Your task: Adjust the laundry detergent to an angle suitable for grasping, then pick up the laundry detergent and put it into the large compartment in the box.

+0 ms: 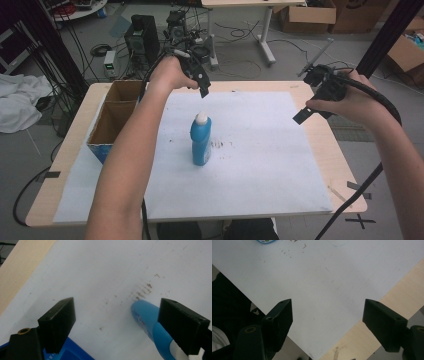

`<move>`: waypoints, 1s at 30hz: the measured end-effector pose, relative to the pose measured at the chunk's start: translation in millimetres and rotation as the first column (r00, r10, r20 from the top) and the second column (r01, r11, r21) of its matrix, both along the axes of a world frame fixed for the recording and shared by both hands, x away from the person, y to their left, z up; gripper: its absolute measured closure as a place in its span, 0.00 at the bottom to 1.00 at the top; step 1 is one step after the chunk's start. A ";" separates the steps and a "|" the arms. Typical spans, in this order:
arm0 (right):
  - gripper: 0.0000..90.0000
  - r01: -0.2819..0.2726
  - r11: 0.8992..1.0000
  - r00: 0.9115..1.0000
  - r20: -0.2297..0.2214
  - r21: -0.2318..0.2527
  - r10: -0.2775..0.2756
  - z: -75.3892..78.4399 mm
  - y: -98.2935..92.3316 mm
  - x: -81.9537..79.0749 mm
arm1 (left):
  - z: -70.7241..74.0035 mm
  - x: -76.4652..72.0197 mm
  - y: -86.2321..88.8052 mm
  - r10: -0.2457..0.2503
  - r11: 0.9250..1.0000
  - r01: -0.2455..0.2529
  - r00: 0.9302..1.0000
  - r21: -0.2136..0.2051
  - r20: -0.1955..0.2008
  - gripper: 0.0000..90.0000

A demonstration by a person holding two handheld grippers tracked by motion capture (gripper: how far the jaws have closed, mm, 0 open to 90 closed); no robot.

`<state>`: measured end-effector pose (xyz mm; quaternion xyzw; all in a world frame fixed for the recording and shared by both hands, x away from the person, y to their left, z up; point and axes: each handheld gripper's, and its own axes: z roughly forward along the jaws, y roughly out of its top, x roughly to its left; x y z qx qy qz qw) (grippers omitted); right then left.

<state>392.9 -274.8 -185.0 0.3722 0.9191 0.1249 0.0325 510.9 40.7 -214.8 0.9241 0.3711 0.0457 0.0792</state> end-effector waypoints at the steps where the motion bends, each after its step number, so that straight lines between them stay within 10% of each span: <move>1: 0.27 -0.004 1.000 1.000 0.001 0.001 0.004 -0.2 -0.1 0.7 | -0.4 -0.3 -0.5 -0.002 1.000 0.002 1.000 0.002 0.000 0.17; 30: 0.27 -0.016 1.000 1.000 0.020 0.003 0.016 -5.4 -3.8 -2.9 | 24.5 -33.1 -8.1 0.021 1.000 -0.021 0.999 -0.018 0.042 0.17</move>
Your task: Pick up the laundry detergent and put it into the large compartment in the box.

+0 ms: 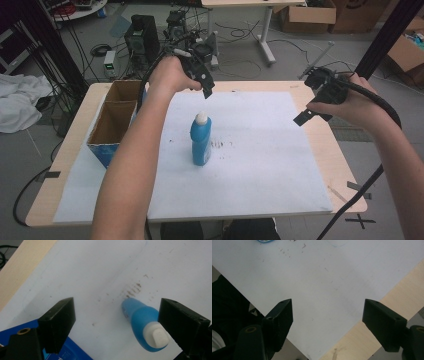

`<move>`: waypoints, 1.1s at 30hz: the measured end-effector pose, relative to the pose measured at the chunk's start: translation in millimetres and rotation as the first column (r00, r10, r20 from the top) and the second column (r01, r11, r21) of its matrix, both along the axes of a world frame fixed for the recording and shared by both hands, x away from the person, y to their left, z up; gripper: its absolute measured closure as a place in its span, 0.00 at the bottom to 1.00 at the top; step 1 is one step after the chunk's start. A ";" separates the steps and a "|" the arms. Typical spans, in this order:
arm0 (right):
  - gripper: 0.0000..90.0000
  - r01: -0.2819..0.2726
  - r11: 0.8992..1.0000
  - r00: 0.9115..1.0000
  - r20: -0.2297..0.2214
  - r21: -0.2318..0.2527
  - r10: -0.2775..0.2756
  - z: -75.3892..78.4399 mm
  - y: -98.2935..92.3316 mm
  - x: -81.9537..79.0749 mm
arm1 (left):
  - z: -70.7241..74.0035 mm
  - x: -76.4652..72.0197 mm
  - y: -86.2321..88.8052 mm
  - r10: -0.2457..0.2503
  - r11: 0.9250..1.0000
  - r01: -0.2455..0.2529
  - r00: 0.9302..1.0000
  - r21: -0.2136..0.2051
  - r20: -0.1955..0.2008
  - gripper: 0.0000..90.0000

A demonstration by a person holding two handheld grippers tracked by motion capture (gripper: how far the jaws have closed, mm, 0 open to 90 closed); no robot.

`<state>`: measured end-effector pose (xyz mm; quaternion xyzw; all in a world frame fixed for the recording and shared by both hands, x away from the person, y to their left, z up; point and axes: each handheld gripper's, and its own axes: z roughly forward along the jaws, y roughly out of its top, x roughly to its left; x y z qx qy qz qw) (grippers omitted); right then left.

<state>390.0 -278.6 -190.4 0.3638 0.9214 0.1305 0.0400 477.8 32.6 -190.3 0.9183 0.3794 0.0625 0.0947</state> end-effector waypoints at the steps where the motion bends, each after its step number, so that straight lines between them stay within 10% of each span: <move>1: 0.27 -0.001 1.000 1.000 -0.001 0.002 0.001 0.0 -1.1 -0.2 | 2.9 -4.2 -2.7 0.006 1.000 -0.006 1.000 -0.001 0.010 0.17; 33: 0.27 0.006 1.000 1.000 0.016 0.030 -0.007 -8.1 -22.6 -26.2 | -21.0 -62.2 -30.0 0.149 0.989 -0.149 0.988 0.006 0.044 0.17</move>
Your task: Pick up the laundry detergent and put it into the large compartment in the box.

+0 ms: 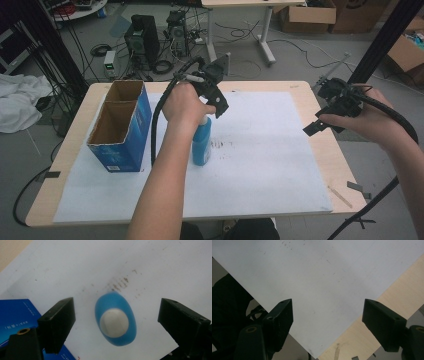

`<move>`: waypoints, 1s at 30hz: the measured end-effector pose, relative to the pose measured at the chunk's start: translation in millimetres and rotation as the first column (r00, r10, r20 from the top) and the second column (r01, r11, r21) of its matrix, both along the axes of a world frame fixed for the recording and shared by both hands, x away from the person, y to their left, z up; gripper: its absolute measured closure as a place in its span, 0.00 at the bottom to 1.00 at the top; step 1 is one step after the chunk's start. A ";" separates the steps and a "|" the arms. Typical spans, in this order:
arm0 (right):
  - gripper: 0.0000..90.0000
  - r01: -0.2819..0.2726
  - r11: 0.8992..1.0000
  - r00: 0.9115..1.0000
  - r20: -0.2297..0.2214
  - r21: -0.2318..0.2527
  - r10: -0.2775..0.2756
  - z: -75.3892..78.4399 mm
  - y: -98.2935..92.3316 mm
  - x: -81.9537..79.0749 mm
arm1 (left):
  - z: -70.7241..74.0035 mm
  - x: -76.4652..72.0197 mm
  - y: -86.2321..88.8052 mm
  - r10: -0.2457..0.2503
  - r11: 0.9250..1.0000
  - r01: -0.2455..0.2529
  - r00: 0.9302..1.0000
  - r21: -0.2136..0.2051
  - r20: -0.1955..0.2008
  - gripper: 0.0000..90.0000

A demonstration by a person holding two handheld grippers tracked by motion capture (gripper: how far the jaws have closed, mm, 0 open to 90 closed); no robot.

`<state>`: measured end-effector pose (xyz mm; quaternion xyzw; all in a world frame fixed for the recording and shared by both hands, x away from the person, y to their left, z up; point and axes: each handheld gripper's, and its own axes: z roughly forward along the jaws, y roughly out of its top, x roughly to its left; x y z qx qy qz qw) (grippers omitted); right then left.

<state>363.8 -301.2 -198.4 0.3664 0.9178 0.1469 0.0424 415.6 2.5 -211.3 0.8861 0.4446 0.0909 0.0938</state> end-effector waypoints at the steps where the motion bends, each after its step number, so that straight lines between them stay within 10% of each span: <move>1: 0.28 0.003 1.000 1.000 0.000 0.001 -0.003 0.1 0.0 -0.3 | -1.1 -0.4 0.1 -0.001 1.000 0.001 1.000 0.004 -0.005 0.17; 30: 0.28 -0.009 1.000 1.000 0.011 -0.003 0.009 -4.1 6.3 -1.7 | -28.9 -3.8 -1.0 0.068 0.998 -0.068 0.998 0.019 -0.008 0.15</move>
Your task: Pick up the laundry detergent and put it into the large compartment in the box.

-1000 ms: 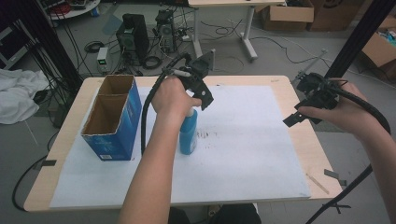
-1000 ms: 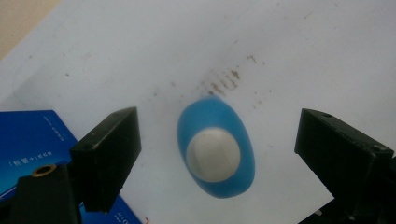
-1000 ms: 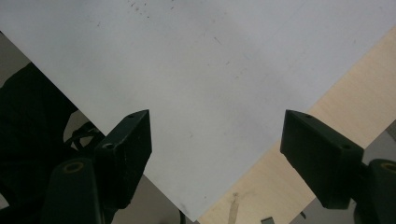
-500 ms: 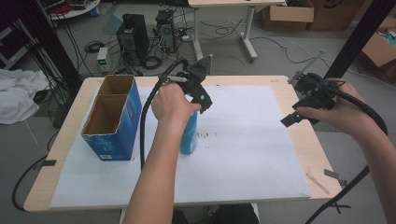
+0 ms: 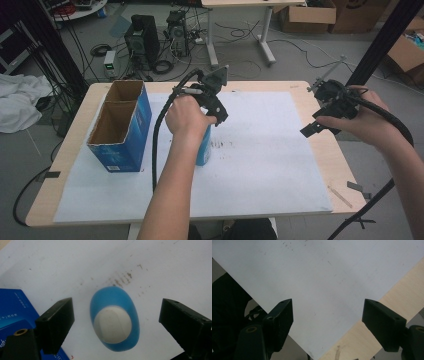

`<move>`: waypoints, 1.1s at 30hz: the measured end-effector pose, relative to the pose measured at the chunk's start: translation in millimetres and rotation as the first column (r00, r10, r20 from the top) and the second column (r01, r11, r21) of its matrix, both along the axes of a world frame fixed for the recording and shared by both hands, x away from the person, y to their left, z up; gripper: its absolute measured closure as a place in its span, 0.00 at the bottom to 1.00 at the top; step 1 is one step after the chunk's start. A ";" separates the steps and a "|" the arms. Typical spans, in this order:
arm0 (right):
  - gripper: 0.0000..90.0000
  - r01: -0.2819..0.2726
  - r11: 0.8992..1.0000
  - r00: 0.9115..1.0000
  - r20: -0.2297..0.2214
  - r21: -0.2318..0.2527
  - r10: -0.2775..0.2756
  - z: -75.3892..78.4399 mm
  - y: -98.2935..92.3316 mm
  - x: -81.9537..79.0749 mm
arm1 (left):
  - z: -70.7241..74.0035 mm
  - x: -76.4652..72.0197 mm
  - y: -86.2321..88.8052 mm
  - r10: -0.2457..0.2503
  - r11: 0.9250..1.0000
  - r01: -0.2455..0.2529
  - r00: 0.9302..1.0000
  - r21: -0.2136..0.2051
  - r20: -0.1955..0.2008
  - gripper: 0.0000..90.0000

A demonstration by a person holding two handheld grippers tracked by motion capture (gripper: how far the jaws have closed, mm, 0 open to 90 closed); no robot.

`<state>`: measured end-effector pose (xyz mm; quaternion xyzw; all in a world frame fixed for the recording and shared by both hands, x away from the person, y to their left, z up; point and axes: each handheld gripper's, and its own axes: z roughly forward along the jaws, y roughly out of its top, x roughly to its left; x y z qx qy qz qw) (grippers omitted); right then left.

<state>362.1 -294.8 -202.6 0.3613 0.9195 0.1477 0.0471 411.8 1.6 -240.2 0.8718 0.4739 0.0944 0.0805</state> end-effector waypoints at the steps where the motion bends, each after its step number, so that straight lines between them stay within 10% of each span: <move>1: 0.28 0.001 1.000 1.000 -0.002 -0.001 -0.001 -0.3 0.0 -0.1 | -1.1 0.2 -0.1 -0.001 1.000 0.001 1.000 0.000 -0.002 0.15; 33: 0.28 -0.006 1.000 1.000 -0.012 -0.009 0.006 -9.0 1.7 0.8 | -29.9 0.7 -1.9 0.046 0.998 -0.043 0.997 0.043 -0.057 0.17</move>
